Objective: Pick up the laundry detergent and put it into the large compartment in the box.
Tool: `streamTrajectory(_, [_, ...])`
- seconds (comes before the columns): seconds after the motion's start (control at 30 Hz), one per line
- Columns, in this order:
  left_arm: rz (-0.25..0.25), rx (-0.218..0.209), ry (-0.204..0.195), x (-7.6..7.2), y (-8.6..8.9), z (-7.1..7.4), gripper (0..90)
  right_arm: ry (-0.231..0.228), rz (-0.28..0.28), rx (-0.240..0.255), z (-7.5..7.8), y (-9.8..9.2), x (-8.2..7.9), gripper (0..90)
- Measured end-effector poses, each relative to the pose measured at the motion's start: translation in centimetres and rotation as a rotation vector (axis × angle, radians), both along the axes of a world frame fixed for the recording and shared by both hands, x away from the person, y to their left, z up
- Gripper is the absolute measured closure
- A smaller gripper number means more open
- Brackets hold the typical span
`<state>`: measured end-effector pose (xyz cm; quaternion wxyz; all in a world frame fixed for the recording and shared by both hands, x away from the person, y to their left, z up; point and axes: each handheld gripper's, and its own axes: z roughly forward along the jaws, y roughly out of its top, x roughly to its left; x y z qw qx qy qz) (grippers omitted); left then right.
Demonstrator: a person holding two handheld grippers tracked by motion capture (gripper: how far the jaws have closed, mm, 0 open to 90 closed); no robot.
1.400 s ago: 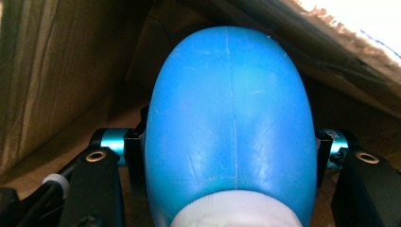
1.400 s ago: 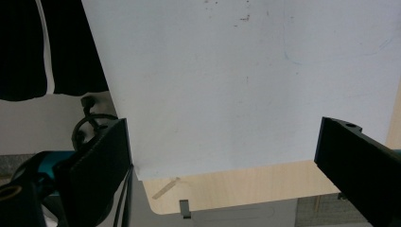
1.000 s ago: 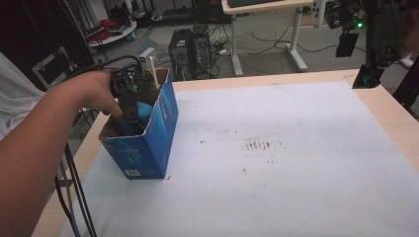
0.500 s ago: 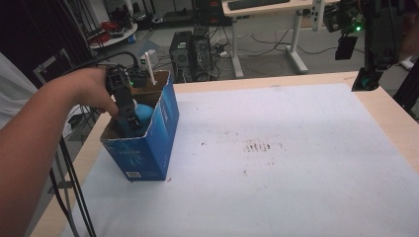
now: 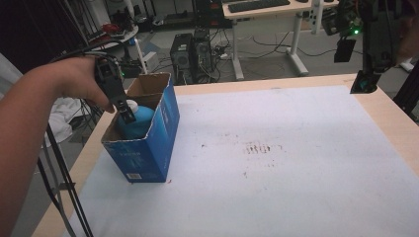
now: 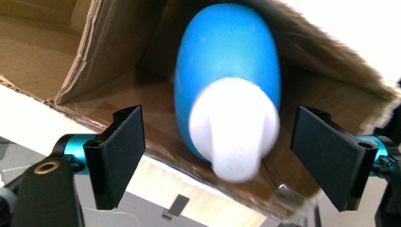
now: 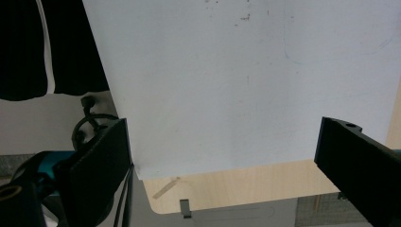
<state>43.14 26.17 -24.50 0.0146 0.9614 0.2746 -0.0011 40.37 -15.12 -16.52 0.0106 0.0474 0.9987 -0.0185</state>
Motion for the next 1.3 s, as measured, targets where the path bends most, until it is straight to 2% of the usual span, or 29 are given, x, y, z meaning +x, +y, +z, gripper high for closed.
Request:
streamTrajectory(0.1, [-0.022,-0.005,-0.007,-0.2,-0.2,0.9,17.4,0.000,-0.013,0.001,0.0,0.0,-0.1,3.6])
streamTrajectory(0.33, [-0.068,0.003,-0.012,-1.0,-1.1,3.1,16.2,0.000,-0.004,-0.001,0.1,0.0,-0.1,3.6])
streamTrajectory(0.43, [-0.086,0.009,-0.031,-1.3,-1.7,4.0,13.1,0.001,0.000,-0.002,0.1,0.1,-0.1,3.6])
streamTrajectory(0.47, [-0.104,0.012,-0.043,-1.5,-2.3,4.6,13.1,0.001,0.001,-0.001,0.1,0.1,-0.1,3.6])
streamTrajectory(0.5, [-0.104,0.012,-0.043,-1.5,-2.3,4.6,12.9,0.001,0.001,-0.001,0.1,0.1,-0.1,3.6])
streamTrajectory(0.57, [-0.147,0.009,-0.044,-1.9,-3.6,5.4,12.9,0.000,0.006,-0.001,0.1,0.2,-0.1,3.6])
streamTrajectory(0.6, [-0.147,0.009,-0.044,-1.9,-3.6,5.4,12.8,0.000,0.005,-0.001,0.1,0.2,-0.1,3.6])
streamTrajectory(0.63, [-0.174,0.011,-0.047,-2.2,-4.6,5.6,11.2,0.000,0.003,-0.002,0.1,0.2,-0.1,3.6])
streamTrajectory(0.73, [-0.196,0.013,-0.043,-2.4,-5.3,5.7,10.3,0.000,0.006,-0.001,0.1,0.2,-0.1,3.6])
streamTrajectory(0.77, [-0.226,0.016,-0.041,-2.7,-6.5,5.7,10.3,0.001,0.003,0.003,0.1,0.2,-0.2,3.6])
streamTrajectory(0.8, [-0.245,0.018,-0.037,-2.9,-7.0,5.7,6.3,-0.001,0.008,0.000,0.1,0.2,-0.2,3.6])
streamTrajectory(0.97, [-0.325,0.023,-0.023,-3.4,-9.6,5.2,6.2,0.000,0.009,0.000,0.2,0.2,-0.3,3.6])
streamTrajectory(1.03, [-0.344,0.033,-0.027,-3.5,-10.2,5.0,2.6,-0.001,0.003,-0.001,0.3,0.2,-0.4,3.6])
streamTrajectory(1.3, [-0.394,0.034,-0.038,-3.3,-12.3,3.8,1.6,0.001,0.008,-0.005,0.3,0.4,-0.5,3.6])
